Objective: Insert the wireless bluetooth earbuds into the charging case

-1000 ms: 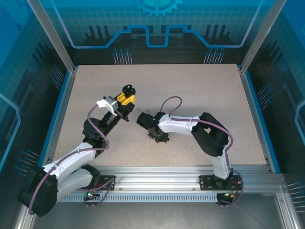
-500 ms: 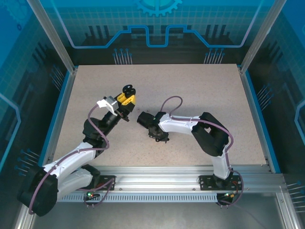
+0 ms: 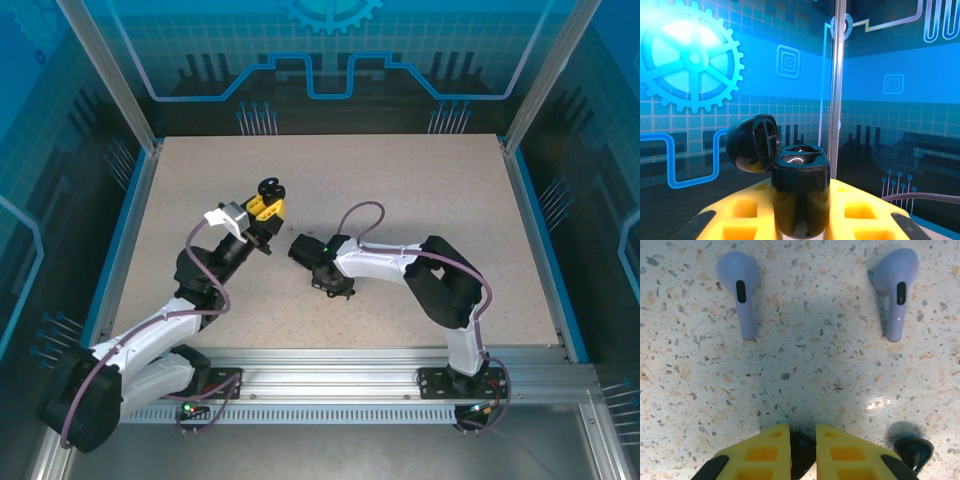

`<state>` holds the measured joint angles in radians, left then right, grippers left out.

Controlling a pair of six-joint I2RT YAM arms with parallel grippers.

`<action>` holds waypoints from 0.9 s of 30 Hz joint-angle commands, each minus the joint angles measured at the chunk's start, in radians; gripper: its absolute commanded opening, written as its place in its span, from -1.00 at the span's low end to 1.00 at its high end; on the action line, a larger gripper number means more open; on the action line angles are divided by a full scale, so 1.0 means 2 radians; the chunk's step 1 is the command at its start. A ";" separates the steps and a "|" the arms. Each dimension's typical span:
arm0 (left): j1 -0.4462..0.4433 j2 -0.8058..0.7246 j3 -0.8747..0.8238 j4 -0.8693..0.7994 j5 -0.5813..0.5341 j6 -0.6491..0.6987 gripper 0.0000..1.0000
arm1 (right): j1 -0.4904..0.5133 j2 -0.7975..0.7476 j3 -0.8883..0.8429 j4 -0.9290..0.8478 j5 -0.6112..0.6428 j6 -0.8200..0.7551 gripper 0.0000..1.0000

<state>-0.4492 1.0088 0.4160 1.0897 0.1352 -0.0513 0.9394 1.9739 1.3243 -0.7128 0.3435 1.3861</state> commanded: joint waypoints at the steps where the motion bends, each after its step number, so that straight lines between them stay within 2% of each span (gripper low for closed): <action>1: -0.005 -0.005 -0.009 0.017 0.004 0.006 -1.00 | -0.002 -0.009 -0.021 0.036 0.014 -0.009 -0.73; 11: -0.006 -0.013 -0.025 0.032 0.002 0.008 -1.00 | 0.006 -0.090 -0.035 0.051 0.070 -0.091 -0.74; 16: -0.010 -0.016 -0.031 0.030 0.001 0.023 -1.00 | 0.003 -0.139 -0.024 0.046 0.088 -0.164 -0.74; 27: -0.026 -0.032 -0.055 -0.016 0.006 0.076 -1.00 | -0.012 -0.244 0.020 0.069 0.082 -0.330 -0.74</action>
<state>-0.4904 0.9611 0.3294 1.0695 0.1352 0.0452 0.9363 1.5440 1.3148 -0.6006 0.4904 0.8509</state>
